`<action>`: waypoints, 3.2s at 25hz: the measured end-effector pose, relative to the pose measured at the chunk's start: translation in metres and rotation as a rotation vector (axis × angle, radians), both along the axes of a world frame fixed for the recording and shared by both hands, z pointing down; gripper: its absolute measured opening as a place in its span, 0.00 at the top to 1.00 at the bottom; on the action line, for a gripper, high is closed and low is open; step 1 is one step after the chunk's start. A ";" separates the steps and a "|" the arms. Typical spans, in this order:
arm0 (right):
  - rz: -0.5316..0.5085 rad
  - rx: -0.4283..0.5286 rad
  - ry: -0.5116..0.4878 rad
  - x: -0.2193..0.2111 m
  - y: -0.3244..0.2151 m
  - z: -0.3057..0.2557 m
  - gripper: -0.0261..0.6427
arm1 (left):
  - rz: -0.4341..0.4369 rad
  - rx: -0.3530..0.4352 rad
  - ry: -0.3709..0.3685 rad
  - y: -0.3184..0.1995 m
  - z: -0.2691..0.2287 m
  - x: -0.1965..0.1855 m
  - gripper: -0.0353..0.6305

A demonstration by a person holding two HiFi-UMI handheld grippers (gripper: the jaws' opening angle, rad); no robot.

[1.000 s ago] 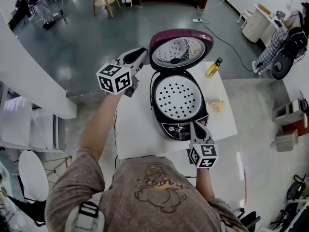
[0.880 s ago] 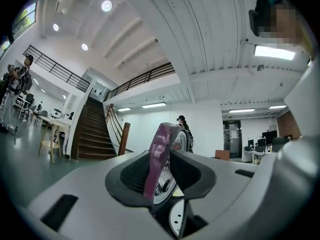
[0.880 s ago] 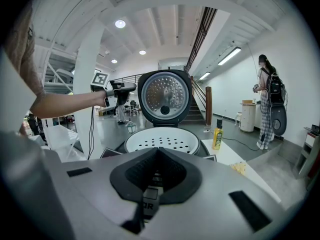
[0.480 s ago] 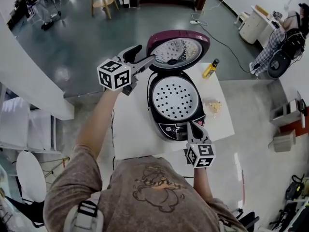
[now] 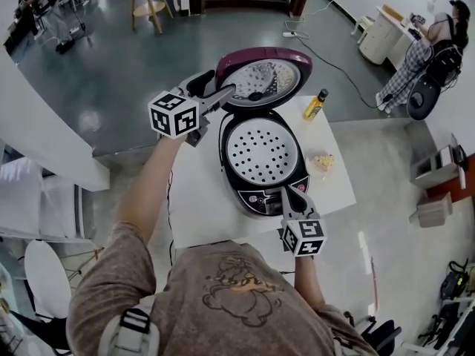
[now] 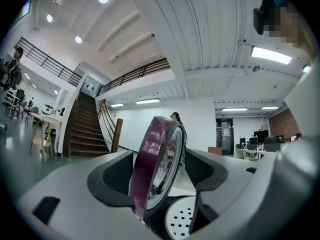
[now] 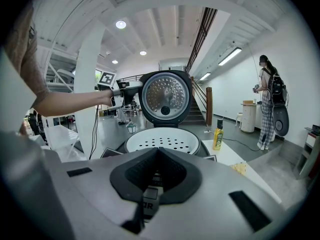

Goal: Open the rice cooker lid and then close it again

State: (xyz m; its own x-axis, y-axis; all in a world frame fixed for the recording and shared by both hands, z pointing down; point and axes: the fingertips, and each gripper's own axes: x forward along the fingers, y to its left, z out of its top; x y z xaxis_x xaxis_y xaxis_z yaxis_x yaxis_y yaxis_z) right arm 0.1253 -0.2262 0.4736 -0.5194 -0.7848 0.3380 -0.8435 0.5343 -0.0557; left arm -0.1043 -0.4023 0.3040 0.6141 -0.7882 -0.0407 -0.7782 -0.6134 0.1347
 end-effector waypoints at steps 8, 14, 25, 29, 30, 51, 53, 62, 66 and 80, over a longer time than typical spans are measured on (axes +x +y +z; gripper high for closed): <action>0.001 0.003 0.001 0.000 0.000 0.000 0.95 | 0.008 0.000 0.006 0.000 0.000 0.002 0.46; -0.002 0.002 0.000 0.000 -0.001 0.001 0.95 | 0.012 -0.002 0.013 0.004 0.000 0.004 0.46; 0.001 0.003 0.000 0.000 -0.001 -0.001 0.95 | 0.047 -0.009 0.074 0.022 -0.003 0.010 0.46; -0.001 0.001 -0.001 -0.001 -0.001 0.002 0.95 | 0.061 -0.009 0.078 0.033 0.000 0.014 0.46; -0.001 0.001 0.000 0.000 -0.001 0.002 0.95 | 0.066 -0.009 0.080 0.036 0.001 0.015 0.46; 0.004 0.002 0.005 0.000 -0.001 -0.002 0.95 | 0.125 -0.018 0.077 0.085 0.015 0.037 0.44; 0.005 0.002 0.004 0.000 -0.001 -0.002 0.95 | 0.134 -0.018 0.077 0.089 0.017 0.039 0.44; 0.008 0.004 0.011 0.000 -0.002 -0.002 0.95 | 0.178 -0.035 0.060 0.112 0.035 0.051 0.43; 0.009 0.006 0.011 0.000 -0.002 0.000 0.95 | 0.194 -0.048 0.063 0.122 0.045 0.055 0.43; 0.013 0.017 0.015 0.005 0.004 0.002 0.95 | 0.223 -0.098 0.054 0.152 0.074 0.070 0.42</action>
State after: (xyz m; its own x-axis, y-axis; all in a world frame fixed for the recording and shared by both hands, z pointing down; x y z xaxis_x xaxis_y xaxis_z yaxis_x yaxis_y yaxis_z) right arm 0.1304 -0.2227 0.4751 -0.5042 -0.7972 0.3321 -0.8510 0.5241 -0.0336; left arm -0.0338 -0.2501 0.3784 0.7721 -0.6354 -0.0078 -0.6155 -0.7509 0.2395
